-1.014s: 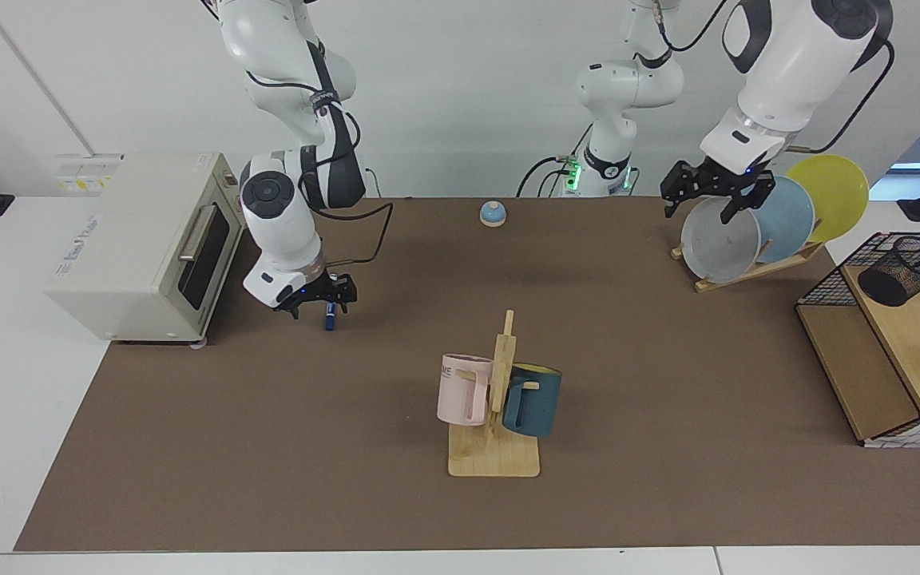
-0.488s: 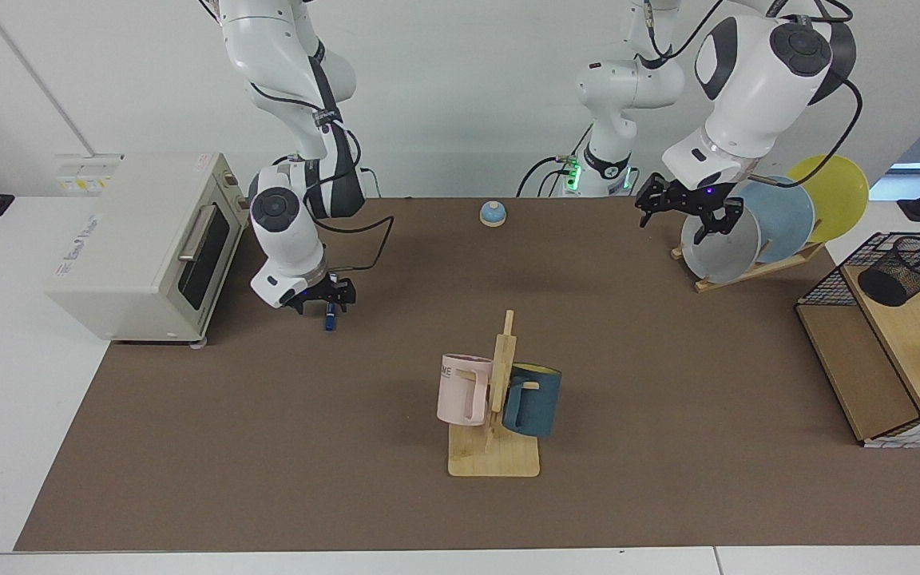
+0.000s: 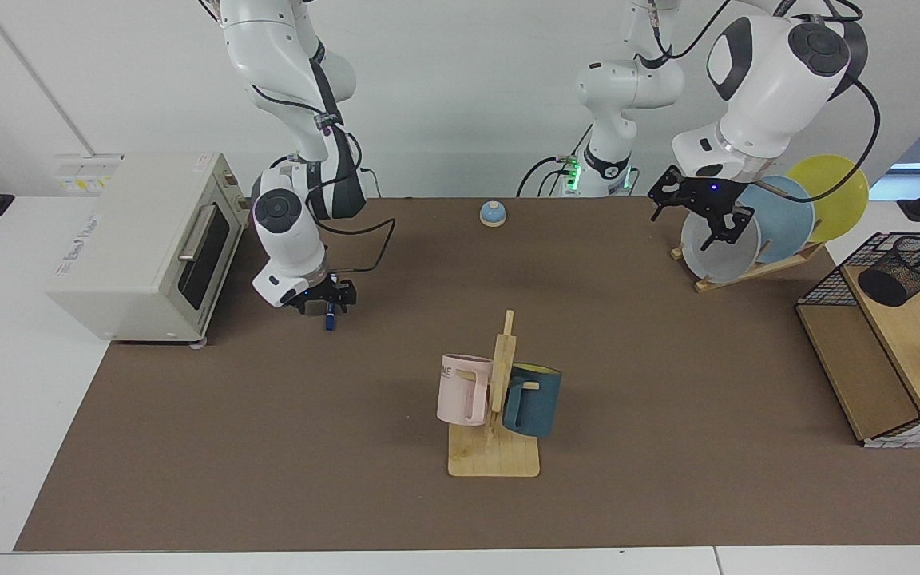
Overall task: Put markers into pen holder
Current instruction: 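Lift the marker with the right gripper while the left gripper advances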
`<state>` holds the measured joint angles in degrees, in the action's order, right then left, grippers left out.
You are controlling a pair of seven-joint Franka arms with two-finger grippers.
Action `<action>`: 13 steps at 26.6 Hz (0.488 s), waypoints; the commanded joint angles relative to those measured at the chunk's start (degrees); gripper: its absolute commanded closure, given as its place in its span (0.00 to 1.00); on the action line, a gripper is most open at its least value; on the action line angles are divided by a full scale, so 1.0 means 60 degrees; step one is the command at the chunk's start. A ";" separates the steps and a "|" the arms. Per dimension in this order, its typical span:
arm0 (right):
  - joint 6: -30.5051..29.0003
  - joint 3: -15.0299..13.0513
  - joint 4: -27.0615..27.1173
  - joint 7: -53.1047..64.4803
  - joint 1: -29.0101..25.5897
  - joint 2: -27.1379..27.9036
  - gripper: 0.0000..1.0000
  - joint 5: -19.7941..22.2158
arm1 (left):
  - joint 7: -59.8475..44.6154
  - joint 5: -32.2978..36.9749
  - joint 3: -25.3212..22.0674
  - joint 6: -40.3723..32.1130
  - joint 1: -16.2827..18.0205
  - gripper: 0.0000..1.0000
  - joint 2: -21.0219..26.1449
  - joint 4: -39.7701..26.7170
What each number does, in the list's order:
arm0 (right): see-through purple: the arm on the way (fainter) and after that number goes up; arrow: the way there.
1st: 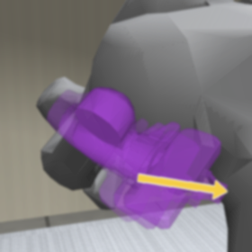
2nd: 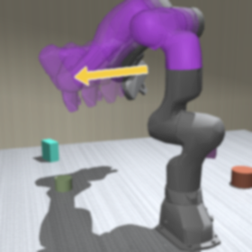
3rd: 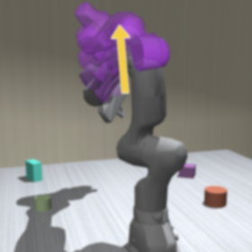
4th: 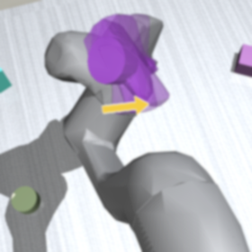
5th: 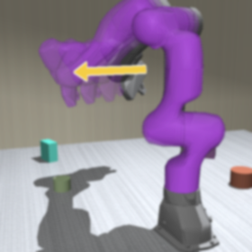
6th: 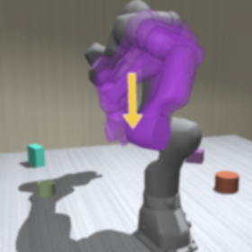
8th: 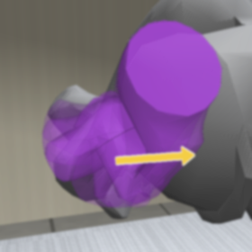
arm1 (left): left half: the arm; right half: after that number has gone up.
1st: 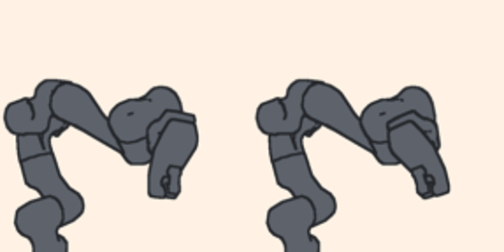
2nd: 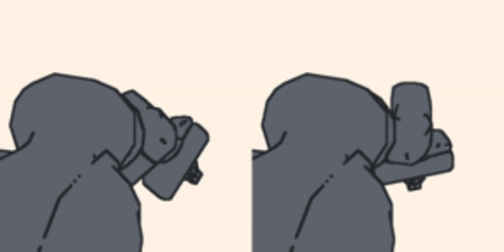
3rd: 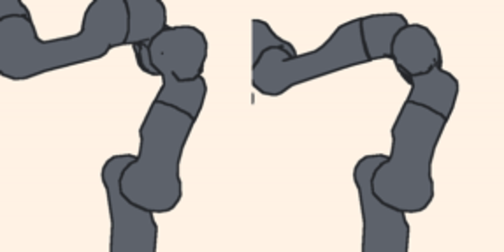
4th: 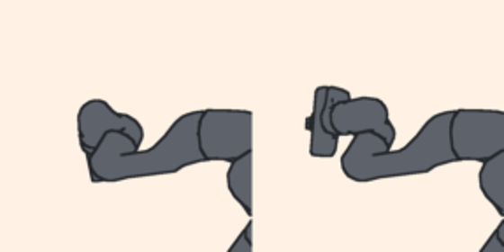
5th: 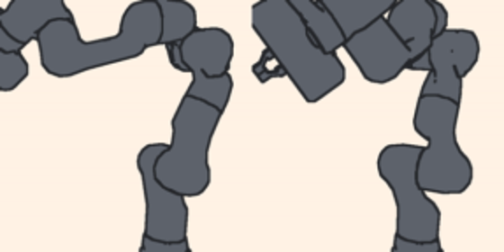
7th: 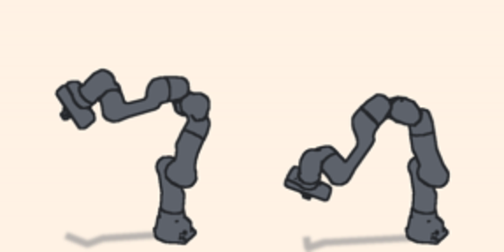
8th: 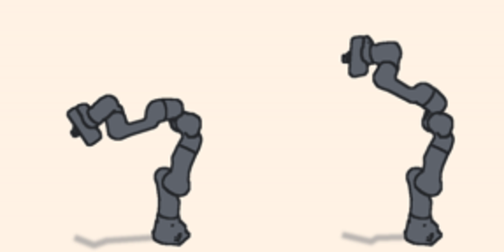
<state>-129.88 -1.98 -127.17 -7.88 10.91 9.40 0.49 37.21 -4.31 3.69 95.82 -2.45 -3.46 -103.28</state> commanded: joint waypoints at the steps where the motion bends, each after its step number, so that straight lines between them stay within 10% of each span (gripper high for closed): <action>1: -0.0370 0.0051 -0.0281 -0.0094 -0.0045 -0.0160 0.51 -0.0096 | 0.0419 -0.0147 0.0000 0.0201 0.0043 0.00 -0.0215 -0.0276; 13: -0.0385 0.0051 -0.0266 -0.0094 -0.0074 -0.0130 0.70 -0.0096 | 0.1810 -0.0147 0.0044 0.0845 -0.0089 0.00 -0.0274 -0.0525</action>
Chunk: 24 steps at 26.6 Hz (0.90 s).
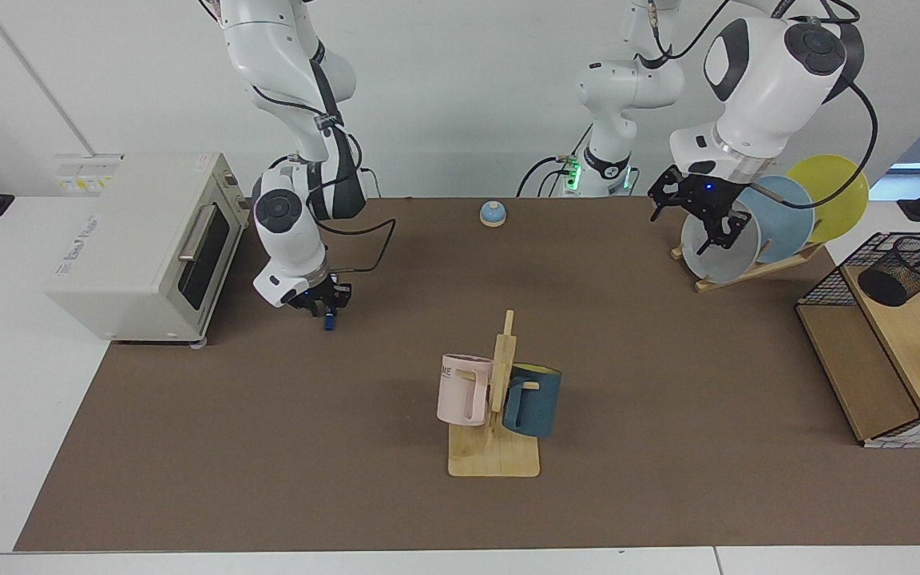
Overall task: Put markers into pen holder
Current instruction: 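Lift the marker with the right gripper while the left gripper advances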
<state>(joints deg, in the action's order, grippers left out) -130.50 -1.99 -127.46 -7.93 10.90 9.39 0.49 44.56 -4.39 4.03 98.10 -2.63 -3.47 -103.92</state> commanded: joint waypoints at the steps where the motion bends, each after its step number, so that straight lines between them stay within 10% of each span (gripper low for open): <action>1: -0.0282 0.0054 -0.0217 -0.0070 -0.0074 -0.0130 0.73 -0.0097 | 0.0687 -0.0148 -0.0013 0.0510 -0.0060 0.00 -0.0272 -0.0434; 7: -0.0282 0.0054 -0.0202 -0.0100 -0.0030 -0.0130 1.00 -0.0097 | 0.1054 -0.0148 0.0016 0.0613 -0.0060 0.00 -0.0287 -0.0522; 16: -0.0092 0.0054 0.0177 -0.0099 0.0014 -0.0028 1.00 -0.0097 | 0.1069 -0.0148 0.0060 0.0613 -0.0060 0.00 -0.0301 -0.0566; 24: 0.1958 0.0054 0.2271 -0.2675 0.0058 -0.0028 1.00 -0.0126 | 0.1684 -0.0148 0.0060 0.0730 -0.0060 0.00 -0.0287 -0.0552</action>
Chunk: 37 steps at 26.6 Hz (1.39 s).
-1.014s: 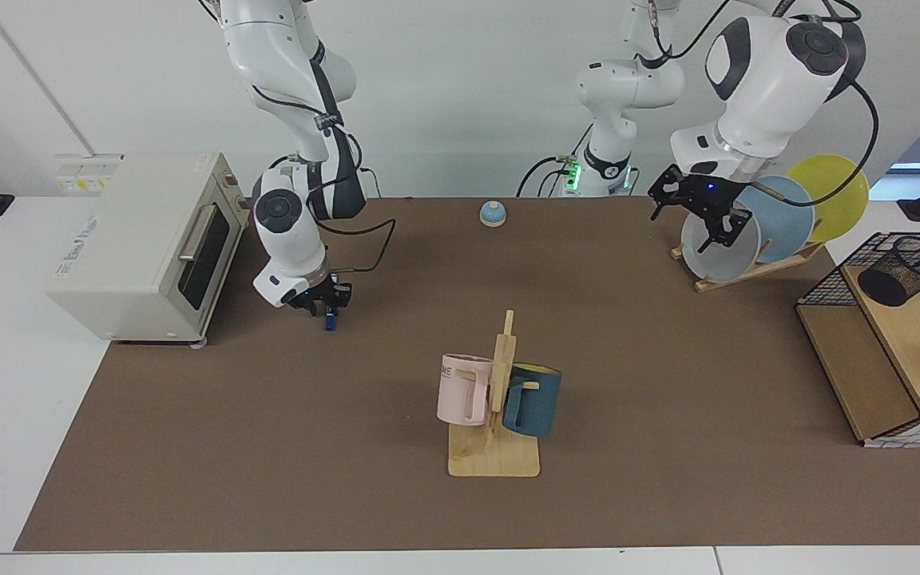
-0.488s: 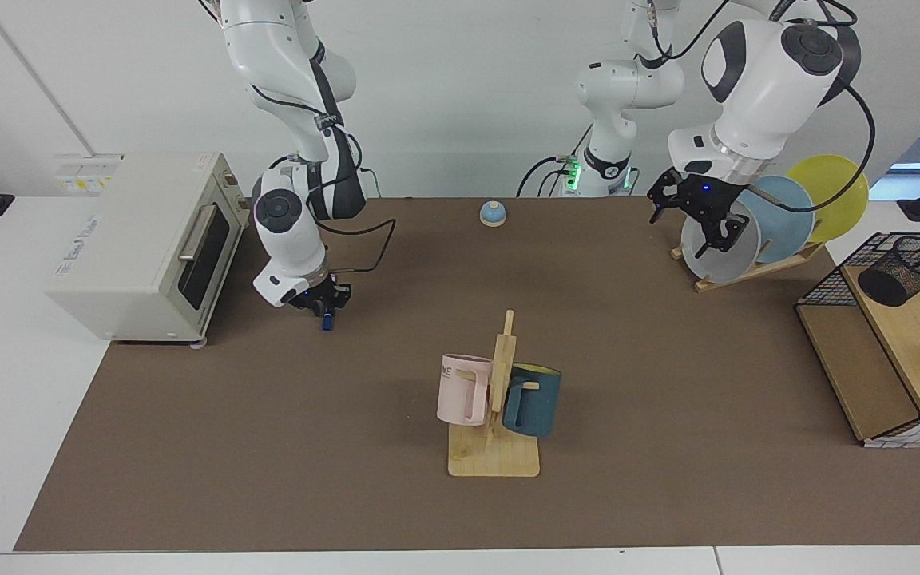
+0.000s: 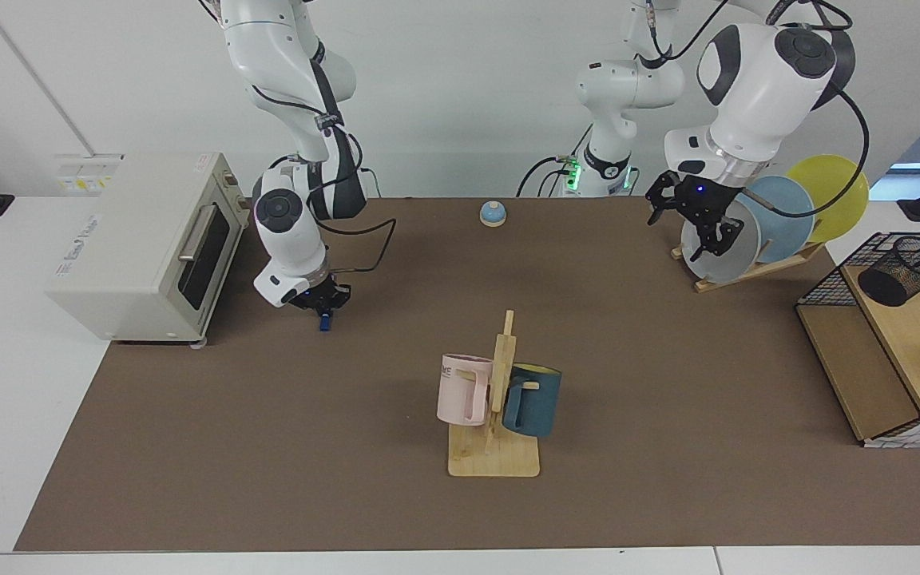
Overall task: Put markers into pen holder
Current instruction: 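Lift the marker with the right gripper while the left gripper advances, then carry the marker toward the left gripper while the left gripper opens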
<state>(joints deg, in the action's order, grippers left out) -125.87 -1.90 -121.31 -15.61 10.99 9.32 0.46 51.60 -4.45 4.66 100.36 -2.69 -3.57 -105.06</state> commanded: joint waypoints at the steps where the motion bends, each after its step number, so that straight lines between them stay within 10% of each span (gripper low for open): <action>1: 0.1377 0.0038 0.1481 -0.1600 0.0057 -0.0029 1.00 -0.0136 | 0.0511 -0.0137 -0.0059 0.0354 -0.0049 0.00 -0.0270 -0.0361; 14: 0.4264 0.0052 0.3826 -0.5143 0.1711 0.0000 1.00 -0.0707 | 0.0964 -0.0767 -0.0015 0.0398 -0.0064 0.00 -0.0446 -0.0727; 28: 0.4074 0.0052 0.6303 -0.9540 0.3353 0.1040 1.00 -0.2244 | 0.4888 -0.2260 0.0073 0.0896 -0.0137 0.00 -0.0533 -0.0917; 37: 0.3473 0.0038 0.6318 -1.1518 0.3514 0.0923 1.00 -0.3973 | 0.6151 -0.4031 -0.0030 0.1701 -0.0137 0.00 -0.2113 -0.3215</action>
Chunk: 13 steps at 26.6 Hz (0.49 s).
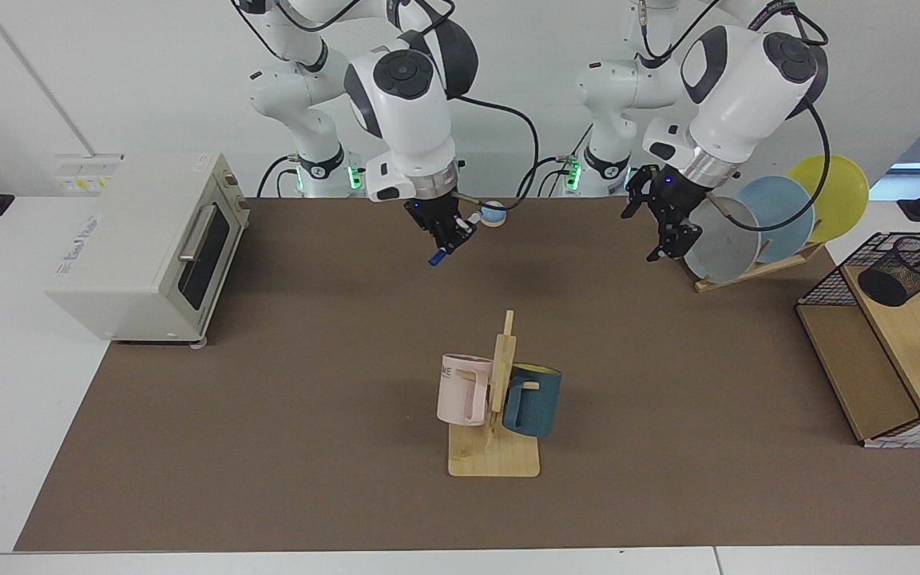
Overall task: Put markers into pen holder
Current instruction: 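Carry the marker toward the left gripper while the left gripper opens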
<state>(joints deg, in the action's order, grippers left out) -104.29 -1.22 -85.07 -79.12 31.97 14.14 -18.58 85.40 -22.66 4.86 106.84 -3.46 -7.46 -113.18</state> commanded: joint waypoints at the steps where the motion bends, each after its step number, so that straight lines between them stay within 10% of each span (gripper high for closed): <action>1: -0.0137 -0.0076 0.0277 -0.1123 0.0033 0.0104 1.00 -0.0901 | 0.0460 -0.1188 -0.0049 0.0592 -0.0024 0.00 -0.1625 -0.2023; 13: -0.1631 -0.0061 0.0131 -0.1989 0.0222 0.0089 1.00 -0.2292 | -0.1399 -0.0782 0.0579 -0.0039 -0.0069 0.00 -0.2959 -0.2568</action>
<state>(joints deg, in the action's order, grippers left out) -111.29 -1.33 -84.28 -88.71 31.98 14.20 -28.86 83.30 -30.33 5.32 106.96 -3.50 -19.76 -126.57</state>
